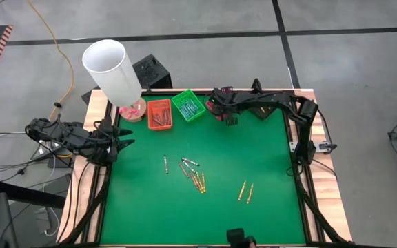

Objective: Sort crayons
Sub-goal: Put the black crayon into the red bin, then put the yellow/green crayon into the black bin

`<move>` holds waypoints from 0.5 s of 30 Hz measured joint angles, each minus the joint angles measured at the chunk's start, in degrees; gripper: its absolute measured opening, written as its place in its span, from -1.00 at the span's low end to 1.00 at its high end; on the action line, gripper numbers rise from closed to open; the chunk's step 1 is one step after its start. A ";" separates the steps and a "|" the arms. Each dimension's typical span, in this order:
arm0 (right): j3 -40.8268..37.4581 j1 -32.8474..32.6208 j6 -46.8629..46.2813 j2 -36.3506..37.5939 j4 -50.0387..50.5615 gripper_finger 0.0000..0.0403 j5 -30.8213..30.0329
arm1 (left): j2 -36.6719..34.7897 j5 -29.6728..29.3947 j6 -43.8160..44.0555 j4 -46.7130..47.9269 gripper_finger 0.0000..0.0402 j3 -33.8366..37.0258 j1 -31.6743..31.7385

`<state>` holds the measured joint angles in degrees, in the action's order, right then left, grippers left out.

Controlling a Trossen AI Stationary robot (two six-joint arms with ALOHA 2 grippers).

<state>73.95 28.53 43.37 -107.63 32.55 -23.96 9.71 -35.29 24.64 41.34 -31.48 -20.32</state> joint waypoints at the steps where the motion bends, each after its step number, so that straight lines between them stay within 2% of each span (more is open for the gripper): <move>1: 0.02 0.00 0.22 0.00 -0.38 -0.98 0.01 | -0.01 0.01 -0.01 0.00 -0.04 0.00 -0.01; 7: 0.02 -0.58 3.54 0.00 -0.56 -0.84 0.03 | -0.01 -0.04 -0.01 0.00 -0.04 0.00 -0.01; 15: 1.19 -2.04 2.76 0.00 -1.35 -0.62 -0.03 | -0.01 -0.06 -0.01 0.01 -0.04 0.00 0.00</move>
<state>75.14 26.49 46.13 -107.63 31.20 -23.99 9.69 -35.35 24.63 41.35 -31.48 -20.32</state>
